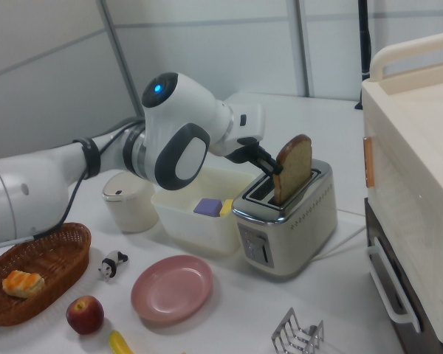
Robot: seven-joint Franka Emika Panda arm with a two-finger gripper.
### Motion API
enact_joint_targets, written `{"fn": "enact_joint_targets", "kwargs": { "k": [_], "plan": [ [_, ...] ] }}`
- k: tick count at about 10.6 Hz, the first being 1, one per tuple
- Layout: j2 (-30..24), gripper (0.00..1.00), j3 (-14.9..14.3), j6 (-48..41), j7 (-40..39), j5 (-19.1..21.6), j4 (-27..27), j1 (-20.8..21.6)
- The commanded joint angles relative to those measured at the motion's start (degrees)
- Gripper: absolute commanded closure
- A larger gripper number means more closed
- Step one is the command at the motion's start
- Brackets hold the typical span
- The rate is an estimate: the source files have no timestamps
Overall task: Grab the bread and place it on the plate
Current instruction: 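Lift the bread slice up out of the toaster slot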
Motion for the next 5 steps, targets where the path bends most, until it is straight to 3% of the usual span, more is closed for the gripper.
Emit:
{"fn": "enact_joint_targets", "kwargs": {
  "k": [1, 3, 5],
  "plan": [
    [-6.28, 0.97, -0.21, -5.65, 0.63, 9.02, -2.06, -2.27],
    [-8.91, 0.97, -0.12, -13.00, -1.99, 10.90, -2.23, -3.50],
    [-11.29, 0.97, -0.29, -23.46, -8.91, 17.80, -1.88, -5.34]
  ]
}}
